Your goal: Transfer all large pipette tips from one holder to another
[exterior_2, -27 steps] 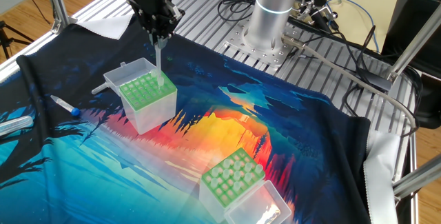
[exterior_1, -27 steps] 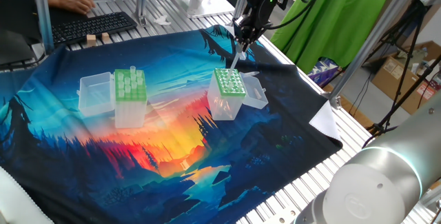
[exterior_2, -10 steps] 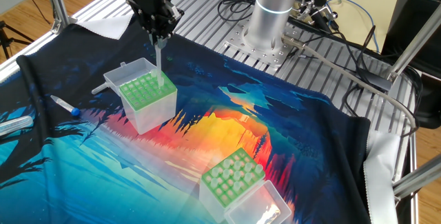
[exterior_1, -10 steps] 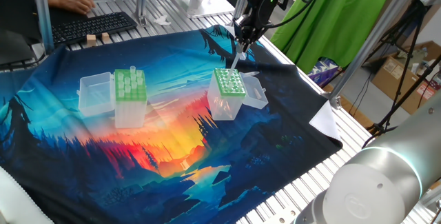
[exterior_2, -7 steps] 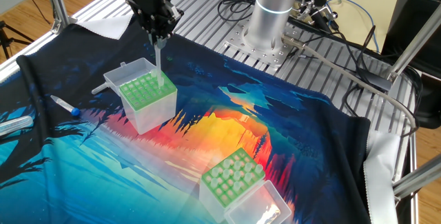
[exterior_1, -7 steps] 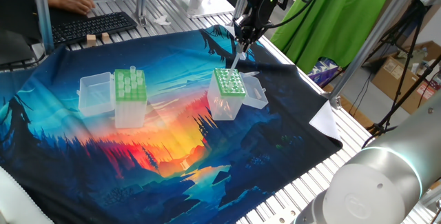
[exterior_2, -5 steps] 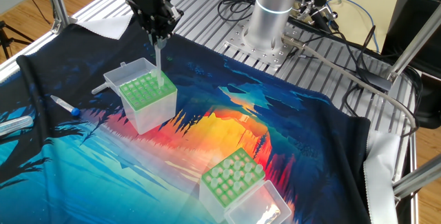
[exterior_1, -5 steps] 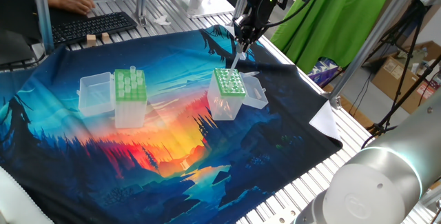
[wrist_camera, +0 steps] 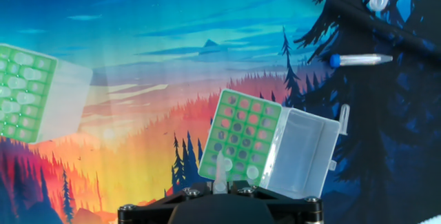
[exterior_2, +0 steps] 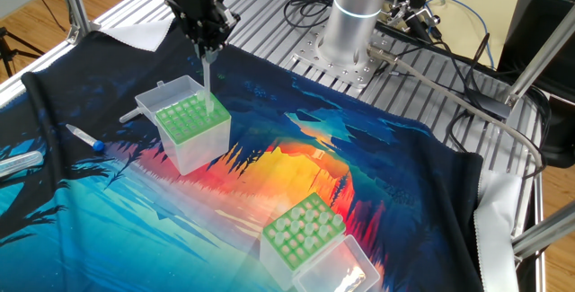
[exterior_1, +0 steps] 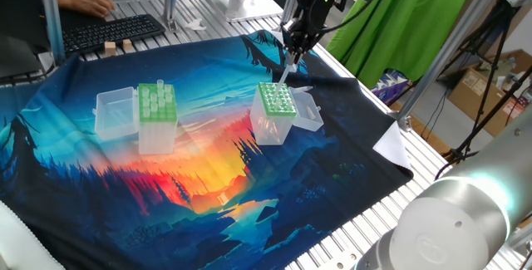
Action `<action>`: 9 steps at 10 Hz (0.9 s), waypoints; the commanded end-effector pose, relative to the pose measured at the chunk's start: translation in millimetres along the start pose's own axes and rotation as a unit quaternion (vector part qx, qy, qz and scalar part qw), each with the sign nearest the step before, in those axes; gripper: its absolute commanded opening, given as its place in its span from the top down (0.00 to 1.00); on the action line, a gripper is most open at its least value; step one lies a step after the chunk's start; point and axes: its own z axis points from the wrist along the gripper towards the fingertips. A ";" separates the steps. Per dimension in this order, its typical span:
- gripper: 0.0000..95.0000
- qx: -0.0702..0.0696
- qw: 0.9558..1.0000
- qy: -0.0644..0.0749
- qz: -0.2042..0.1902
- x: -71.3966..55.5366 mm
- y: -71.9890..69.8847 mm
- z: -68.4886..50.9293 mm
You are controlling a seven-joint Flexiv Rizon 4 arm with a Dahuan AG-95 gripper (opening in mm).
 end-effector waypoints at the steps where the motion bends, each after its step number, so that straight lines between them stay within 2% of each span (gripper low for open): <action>1: 1.00 0.015 0.999 0.032 0.028 -3.0 0.0 3.2; 4: 1.00 0.022 0.998 0.051 0.043 -3.0 0.0 3.2; 9: 1.00 0.020 0.996 0.055 0.067 -3.0 0.0 3.2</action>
